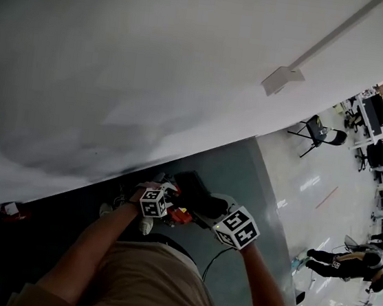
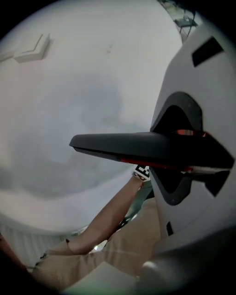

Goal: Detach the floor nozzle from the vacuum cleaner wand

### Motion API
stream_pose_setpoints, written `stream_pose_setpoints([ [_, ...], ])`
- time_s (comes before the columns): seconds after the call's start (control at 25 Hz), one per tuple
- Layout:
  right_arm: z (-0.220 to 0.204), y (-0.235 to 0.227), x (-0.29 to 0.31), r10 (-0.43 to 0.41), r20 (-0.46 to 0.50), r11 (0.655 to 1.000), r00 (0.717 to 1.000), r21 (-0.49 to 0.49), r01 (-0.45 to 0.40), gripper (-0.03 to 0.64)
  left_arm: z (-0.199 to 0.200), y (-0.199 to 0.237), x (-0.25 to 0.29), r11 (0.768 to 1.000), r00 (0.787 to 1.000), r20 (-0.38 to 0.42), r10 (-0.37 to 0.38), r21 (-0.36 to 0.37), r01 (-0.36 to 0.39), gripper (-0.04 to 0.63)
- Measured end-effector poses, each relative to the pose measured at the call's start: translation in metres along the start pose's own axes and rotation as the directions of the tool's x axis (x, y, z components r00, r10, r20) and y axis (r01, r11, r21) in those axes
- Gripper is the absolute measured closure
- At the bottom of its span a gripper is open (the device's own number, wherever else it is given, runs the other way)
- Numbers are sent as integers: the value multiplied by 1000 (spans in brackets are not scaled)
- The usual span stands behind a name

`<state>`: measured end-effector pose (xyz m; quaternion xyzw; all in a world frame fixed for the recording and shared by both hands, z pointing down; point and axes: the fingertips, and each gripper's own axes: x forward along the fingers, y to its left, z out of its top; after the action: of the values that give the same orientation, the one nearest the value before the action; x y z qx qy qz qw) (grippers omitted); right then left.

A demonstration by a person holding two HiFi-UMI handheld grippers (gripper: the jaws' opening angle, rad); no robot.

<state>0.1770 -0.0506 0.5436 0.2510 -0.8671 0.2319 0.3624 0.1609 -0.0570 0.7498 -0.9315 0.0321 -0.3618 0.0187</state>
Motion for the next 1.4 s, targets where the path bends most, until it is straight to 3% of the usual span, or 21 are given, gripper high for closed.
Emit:
stream_pose_setpoints([
  [0.12, -3, -15, -6, 84, 68, 993, 994, 78, -90, 391, 6, 0, -1, 1000, 1000, 2, 12, -3, -12, 462],
  [0.16, -2, -18, -6, 76, 61, 994, 995, 80, -81, 391, 5, 0, 0, 1000, 1000, -3, 6, -6, -6, 462],
  [0.28, 3, 1, -4, 2, -35, 998, 999, -56, -3, 391, 2, -1, -1, 999, 999, -18, -27, 20, 27, 462],
  [0.4, -1, -13, -4, 74, 21, 997, 997, 24, -74, 391, 1, 0, -3, 999, 999, -22, -25, 24, 26, 462],
  [0.44, 1, -17, -4, 64, 18, 998, 998, 27, -64, 393, 1, 1, -3, 1000, 1000, -22, -22, 16, 23, 462],
  [0.56, 10, 0, -4, -19, -53, 995, 998, -103, 13, 402, 0, 3, -4, 1000, 999, -27, -20, 19, 21, 462],
  [0.72, 5, -16, -4, 45, 30, 998, 999, 34, -46, 407, -3, 1, -1, 1000, 1000, -21, -18, -14, 18, 462],
  [0.88, 9, -3, -5, 14, 28, 1000, 1000, -23, -13, 408, -3, 0, -4, 998, 998, -33, -57, 21, 58, 462],
  [1.0, 6, -20, -9, 65, 82, 996, 995, 60, -70, 410, 0, 1, -2, 998, 998, -32, -56, 2, 56, 462],
  [1.16, 9, -2, -7, 6, 15, 998, 1000, -58, -5, 410, -2, 0, -1, 996, 996, -44, -79, 34, 80, 462],
  [1.32, 2, -22, -12, 55, 109, 993, 992, 93, -66, 411, 1, 2, 3, 998, 998, -27, -64, -14, 63, 462],
  [1.4, 3, -13, -13, -7, 76, 1000, 997, 20, 5, 411, 1, 3, 7, 996, 995, -41, -88, 17, 89, 462],
])
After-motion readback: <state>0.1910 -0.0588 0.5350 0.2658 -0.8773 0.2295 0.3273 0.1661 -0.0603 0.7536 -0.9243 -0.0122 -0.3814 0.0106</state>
